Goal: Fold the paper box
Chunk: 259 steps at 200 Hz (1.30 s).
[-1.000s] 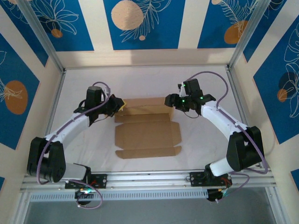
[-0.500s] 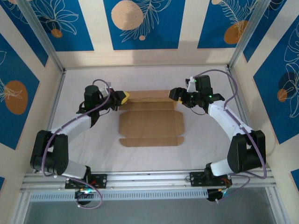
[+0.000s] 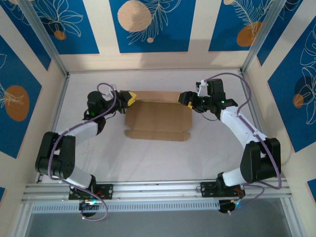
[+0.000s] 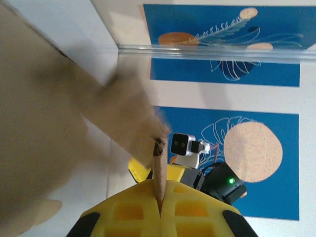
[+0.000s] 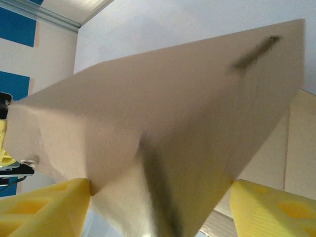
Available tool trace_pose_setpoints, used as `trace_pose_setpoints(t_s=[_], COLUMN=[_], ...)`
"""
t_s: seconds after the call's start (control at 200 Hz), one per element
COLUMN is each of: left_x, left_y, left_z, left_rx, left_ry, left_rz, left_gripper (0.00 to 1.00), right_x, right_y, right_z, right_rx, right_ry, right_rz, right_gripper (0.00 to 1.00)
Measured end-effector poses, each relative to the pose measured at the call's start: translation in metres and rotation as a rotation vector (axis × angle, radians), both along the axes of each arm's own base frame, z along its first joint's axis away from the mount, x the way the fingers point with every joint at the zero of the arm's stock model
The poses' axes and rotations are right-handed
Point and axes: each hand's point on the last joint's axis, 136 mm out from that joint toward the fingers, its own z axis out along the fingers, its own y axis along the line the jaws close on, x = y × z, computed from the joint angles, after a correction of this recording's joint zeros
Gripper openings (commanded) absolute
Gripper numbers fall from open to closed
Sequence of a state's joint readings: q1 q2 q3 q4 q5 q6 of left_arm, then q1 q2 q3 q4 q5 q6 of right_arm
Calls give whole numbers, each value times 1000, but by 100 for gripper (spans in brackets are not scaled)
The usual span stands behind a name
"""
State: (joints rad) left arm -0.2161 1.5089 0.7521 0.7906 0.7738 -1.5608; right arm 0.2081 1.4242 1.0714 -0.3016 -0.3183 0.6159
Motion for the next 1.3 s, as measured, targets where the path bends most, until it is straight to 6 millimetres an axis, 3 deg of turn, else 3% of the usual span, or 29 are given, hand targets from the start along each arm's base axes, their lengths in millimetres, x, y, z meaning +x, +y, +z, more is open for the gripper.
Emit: trace_pose_setpoints(t_s=[0.26,0.575,0.67,0.875,1.015,1.181,1.296], left_x=[-8,-7,-5,-7,-9,-13,-10], left_y=[5,7,6,3,2,2,1], left_z=[2,-16,-27,-42,-46,-54,-58], left_rx=[123,213,233,273,291,319,345], left_ry=[6,62,75,77,75,92,103], left_rz=[11,6,2,-18,-31,-45,-60], left_gripper=[0,0,0,0,0,0,0], right_x=[-5,-10,-17,-18,-3,5,5], right_y=[-4,-30,-23,12,19,-4,-18], right_z=[-2,30,38,38,27,17,-1], right_rx=[-60,-262,-268,-256,-310,-357,-319], right_ry=[47,-10,-37,-40,-39,-31,20], right_rz=[-28,-113,-83,36,49,1,-19], right_gripper=[77,72,69,59,71,84,86])
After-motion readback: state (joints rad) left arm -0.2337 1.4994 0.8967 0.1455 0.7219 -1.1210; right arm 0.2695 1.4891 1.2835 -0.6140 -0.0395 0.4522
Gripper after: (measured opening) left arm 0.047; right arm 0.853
